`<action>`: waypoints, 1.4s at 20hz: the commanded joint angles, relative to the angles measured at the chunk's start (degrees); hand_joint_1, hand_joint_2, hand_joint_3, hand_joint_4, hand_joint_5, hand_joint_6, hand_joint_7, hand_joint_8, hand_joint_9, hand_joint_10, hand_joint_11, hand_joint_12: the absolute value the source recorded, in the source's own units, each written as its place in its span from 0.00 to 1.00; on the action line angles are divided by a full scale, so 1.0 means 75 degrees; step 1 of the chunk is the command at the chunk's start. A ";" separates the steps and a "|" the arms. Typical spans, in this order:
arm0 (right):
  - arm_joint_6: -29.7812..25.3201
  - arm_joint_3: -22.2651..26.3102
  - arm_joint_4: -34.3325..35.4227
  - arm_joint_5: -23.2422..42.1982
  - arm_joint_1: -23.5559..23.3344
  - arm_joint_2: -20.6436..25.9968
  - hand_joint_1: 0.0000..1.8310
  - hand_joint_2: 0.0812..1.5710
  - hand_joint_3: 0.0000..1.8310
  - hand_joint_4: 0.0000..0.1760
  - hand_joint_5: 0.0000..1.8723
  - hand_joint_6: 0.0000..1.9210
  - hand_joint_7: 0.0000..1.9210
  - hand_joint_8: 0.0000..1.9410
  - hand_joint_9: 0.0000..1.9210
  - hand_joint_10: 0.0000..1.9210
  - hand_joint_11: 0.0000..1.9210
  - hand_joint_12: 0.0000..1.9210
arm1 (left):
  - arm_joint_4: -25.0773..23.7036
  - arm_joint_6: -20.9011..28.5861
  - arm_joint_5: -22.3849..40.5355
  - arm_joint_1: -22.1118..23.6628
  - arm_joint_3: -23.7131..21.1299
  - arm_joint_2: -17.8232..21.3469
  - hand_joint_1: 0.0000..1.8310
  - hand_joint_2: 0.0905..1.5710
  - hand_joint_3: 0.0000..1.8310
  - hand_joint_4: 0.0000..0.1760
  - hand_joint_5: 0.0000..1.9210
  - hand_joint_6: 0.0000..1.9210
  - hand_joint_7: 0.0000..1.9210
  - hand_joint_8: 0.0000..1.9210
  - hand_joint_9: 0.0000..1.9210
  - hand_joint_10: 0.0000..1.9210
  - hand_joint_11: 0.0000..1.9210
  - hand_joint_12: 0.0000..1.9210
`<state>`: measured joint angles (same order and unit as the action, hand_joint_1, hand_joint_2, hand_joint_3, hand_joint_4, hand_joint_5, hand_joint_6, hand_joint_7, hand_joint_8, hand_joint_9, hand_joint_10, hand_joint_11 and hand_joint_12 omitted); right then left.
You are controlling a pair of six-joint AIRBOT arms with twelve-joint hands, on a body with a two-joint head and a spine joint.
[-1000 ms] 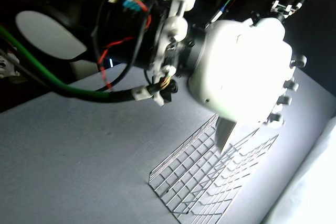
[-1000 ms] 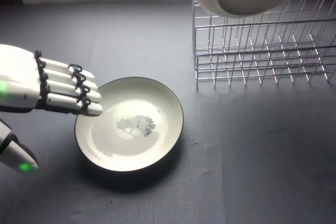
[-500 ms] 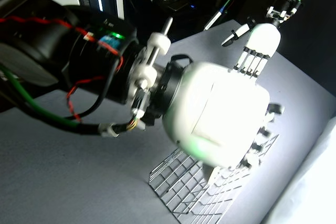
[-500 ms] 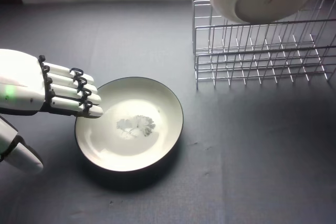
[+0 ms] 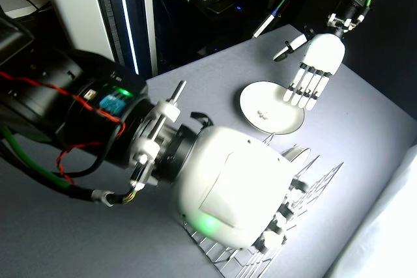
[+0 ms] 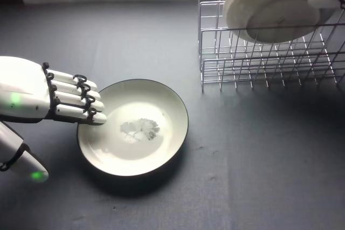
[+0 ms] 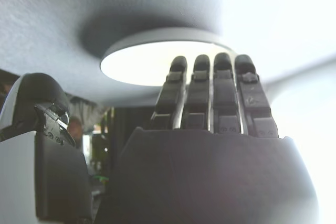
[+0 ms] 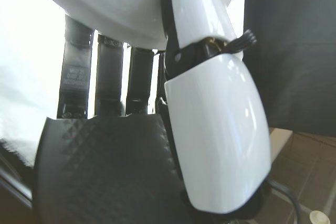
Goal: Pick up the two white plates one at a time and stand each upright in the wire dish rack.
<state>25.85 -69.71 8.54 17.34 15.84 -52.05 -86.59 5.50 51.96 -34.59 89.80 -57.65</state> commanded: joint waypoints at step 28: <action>0.0031 0.1001 -0.1501 0.1291 -0.0670 0.0033 0.65 0.48 0.00 0.00 0.00 0.00 0.00 0.00 0.00 0.00 0.00 0.00 | 0.0354 0.0322 0.0207 -0.0403 0.0212 -0.0141 0.00 0.66 0.00 0.00 0.00 0.00 0.00 0.00 0.00 0.00 0.00 0.00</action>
<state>26.41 -61.49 -4.12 20.29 11.68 -52.23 -85.49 7.51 52.40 -37.58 91.29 -58.65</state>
